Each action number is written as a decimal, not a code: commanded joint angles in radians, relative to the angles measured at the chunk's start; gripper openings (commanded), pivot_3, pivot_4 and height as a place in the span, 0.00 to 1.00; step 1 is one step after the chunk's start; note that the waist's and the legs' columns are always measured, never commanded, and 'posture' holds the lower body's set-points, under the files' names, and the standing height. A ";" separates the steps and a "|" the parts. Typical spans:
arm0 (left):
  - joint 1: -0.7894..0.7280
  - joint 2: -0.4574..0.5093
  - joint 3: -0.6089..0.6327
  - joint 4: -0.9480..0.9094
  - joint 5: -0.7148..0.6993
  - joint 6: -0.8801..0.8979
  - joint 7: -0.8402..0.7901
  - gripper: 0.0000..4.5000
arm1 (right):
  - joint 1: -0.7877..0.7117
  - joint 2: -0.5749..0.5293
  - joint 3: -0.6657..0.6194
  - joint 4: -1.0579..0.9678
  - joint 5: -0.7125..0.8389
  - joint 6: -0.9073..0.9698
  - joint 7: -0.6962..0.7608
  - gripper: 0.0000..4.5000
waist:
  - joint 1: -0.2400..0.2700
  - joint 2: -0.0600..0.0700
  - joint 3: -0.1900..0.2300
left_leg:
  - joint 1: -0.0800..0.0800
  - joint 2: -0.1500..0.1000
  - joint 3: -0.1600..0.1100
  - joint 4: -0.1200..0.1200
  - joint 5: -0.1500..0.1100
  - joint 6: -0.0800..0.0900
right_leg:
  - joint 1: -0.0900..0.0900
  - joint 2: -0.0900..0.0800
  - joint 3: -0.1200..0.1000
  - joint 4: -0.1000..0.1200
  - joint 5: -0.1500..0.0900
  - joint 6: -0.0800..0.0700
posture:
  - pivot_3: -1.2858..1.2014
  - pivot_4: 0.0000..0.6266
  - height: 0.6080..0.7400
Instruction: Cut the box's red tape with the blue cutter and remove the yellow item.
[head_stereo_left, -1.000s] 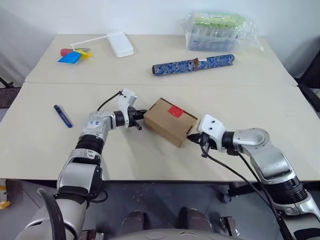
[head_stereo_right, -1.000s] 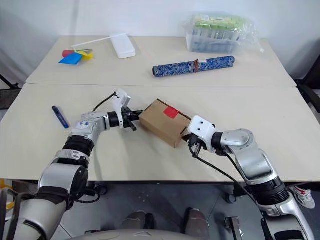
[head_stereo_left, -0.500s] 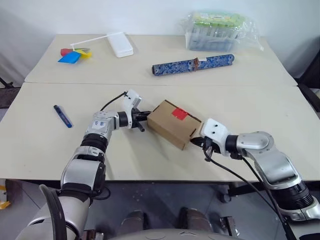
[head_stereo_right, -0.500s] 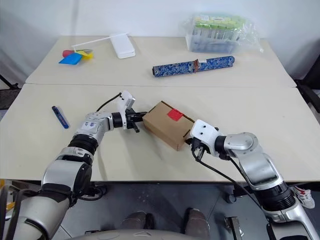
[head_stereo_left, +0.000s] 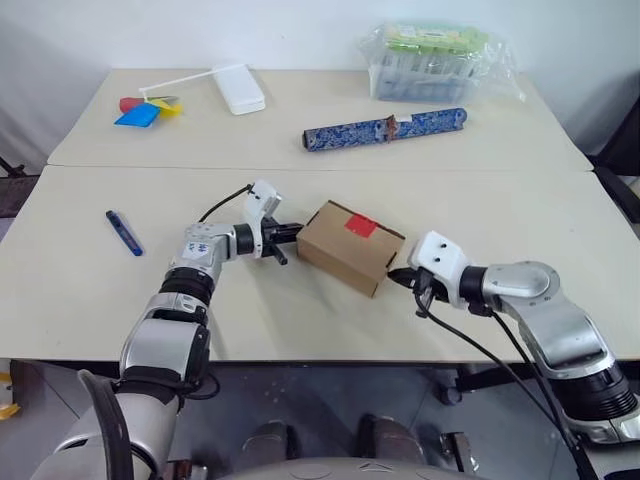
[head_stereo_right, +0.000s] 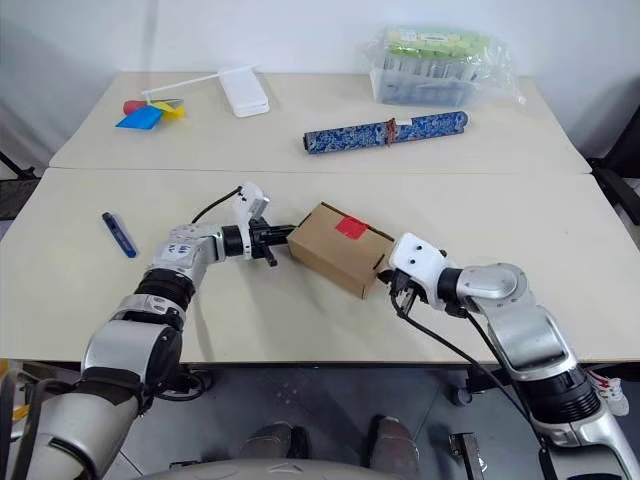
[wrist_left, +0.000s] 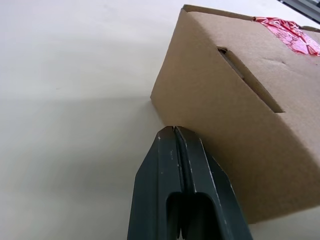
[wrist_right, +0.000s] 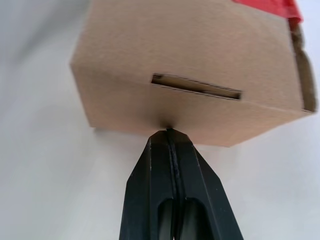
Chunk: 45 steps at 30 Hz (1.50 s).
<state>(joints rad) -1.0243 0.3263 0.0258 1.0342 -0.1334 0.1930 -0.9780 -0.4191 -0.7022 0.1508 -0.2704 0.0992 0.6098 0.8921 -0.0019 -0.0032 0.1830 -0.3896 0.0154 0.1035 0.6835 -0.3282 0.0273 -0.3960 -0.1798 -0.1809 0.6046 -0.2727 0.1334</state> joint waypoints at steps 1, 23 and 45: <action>-0.008 0.004 0.011 -0.019 -0.006 -0.009 -0.005 0.00 | -0.016 -0.018 -0.013 0.001 0.001 -0.026 0.000 0.00 | 0.001 0.000 0.000 | 0.000 0.000 0.000 0.000 0.000 0.000 | 0.000 0.000 0.000 0.000 0.000 0.000 | 0.52 0.24 1.00; -0.041 0.020 0.041 -0.007 -0.014 -0.005 0.035 0.00 | -0.043 -0.160 -0.155 0.160 -0.029 -0.138 -0.040 0.00 | 0.000 -0.001 0.000 | 0.000 0.000 0.000 0.000 0.000 0.000 | 0.000 0.000 0.000 0.000 0.000 0.000 | 0.52 0.24 1.00; 0.352 0.310 0.257 -0.977 -0.189 0.669 0.278 0.99 | -0.145 -0.135 -0.314 0.233 0.366 -0.090 0.201 1.00 | -0.001 0.000 0.000 | 0.000 0.000 -0.008 0.000 0.000 0.000 | 0.000 0.000 0.002 0.000 0.000 0.000 | 0.52 0.24 1.00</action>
<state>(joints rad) -0.6817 0.6112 0.2261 0.1467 -0.3009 0.8193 -0.7414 -0.5482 -0.8343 -0.1512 -0.0153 0.4370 0.5237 1.0816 -0.0027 -0.0037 0.1834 -0.3888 0.0159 0.0955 0.6836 -0.3280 0.0276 -0.3960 -0.1799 -0.1786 0.6052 -0.2725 0.1337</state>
